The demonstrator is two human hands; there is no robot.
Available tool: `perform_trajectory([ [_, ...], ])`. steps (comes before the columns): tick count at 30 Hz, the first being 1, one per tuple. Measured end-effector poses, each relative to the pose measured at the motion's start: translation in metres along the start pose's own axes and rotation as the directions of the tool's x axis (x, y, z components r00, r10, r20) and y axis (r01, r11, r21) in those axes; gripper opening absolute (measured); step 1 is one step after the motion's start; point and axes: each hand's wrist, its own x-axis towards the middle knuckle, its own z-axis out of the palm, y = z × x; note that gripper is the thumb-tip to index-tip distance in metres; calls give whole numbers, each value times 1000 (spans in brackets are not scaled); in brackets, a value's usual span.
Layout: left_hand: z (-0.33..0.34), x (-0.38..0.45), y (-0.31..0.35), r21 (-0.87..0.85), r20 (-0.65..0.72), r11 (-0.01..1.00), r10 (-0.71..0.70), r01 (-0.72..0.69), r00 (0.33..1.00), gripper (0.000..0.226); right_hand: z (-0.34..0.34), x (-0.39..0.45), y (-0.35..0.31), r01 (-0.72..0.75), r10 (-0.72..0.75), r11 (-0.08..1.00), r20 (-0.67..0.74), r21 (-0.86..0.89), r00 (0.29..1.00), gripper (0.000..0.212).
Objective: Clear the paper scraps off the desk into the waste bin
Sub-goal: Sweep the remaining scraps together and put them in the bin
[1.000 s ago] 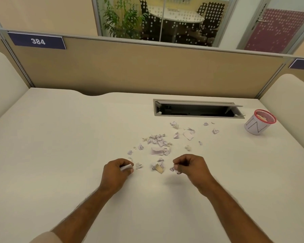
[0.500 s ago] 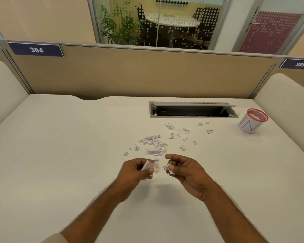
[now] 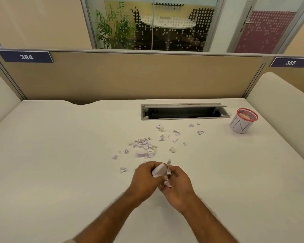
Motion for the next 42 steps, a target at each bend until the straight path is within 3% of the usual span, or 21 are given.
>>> perform_trajectory([
  [2,15,-1,7,116,40,992,50,-55,998,35,-7,4,-3,-17,22,988,-28,152,999,32],
  [6,38,-3,14,230,186,969,48,-92,981,77,-23,7,-15,-60,74,966,-45,250,996,33],
  [9,52,-3,19,307,210,931,133,-195,969,79,-36,10,-26,-39,73,945,-93,324,993,18],
  [13,63,9,23,330,67,902,271,-278,960,63,-54,15,-52,-10,63,919,-121,393,991,14],
  [16,62,30,6,406,-135,888,292,-215,947,50,-68,14,-77,30,12,904,-94,426,996,17],
  [18,60,41,-14,534,-202,836,269,-124,942,49,-79,14,-93,49,-16,908,-81,416,997,18],
  [20,61,47,-35,678,-166,732,236,-63,957,62,-92,14,-110,76,-46,908,-82,412,996,17],
  [23,71,56,-57,803,-55,591,200,-75,978,86,-107,15,-139,119,-87,909,-98,400,991,17],
  [27,102,71,-62,864,18,491,192,-112,981,98,-126,22,-180,173,-135,915,-127,364,983,22],
  [33,109,77,-71,879,-29,471,203,-72,979,97,-137,34,-270,314,-259,905,-213,288,942,24],
  [37,111,79,-71,880,-59,472,201,-44,978,97,-130,46,-340,409,-368,900,-242,148,898,25],
  [39,111,79,-71,877,-58,478,194,-43,979,97,-127,53,-370,442,-405,893,-276,84,871,15],
  [42,110,80,-71,878,-47,476,185,-47,982,94,-126,67,-400,476,-467,876,-384,-78,797,16],
])
